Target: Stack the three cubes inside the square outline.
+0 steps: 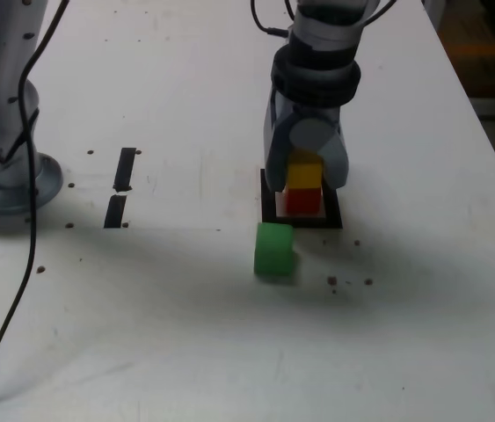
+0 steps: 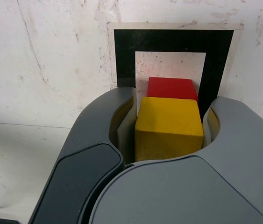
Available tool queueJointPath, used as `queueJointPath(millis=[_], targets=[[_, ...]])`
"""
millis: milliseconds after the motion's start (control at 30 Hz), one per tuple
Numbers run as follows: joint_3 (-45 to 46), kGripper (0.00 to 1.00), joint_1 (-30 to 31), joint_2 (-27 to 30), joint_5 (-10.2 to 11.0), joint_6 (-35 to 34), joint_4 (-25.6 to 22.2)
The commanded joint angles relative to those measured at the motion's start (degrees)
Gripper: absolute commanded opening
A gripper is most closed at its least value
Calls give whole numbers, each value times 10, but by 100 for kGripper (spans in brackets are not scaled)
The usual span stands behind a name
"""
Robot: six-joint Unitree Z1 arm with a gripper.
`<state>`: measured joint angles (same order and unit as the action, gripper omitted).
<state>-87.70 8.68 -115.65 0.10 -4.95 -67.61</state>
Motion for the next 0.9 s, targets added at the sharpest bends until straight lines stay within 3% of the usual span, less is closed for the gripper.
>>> queueJointPath(millis=[0, 300, 500, 700, 867], targets=[[3, 67, -1, 1, -1, 1, 2], [5, 84, -1, 2, 0, 1, 9], [7, 90, -1, 12, 8, -3, 6], [7, 92, 0, 54, 33, -20, -22], [4, 98, 11, 107, 68, -29, -53]])
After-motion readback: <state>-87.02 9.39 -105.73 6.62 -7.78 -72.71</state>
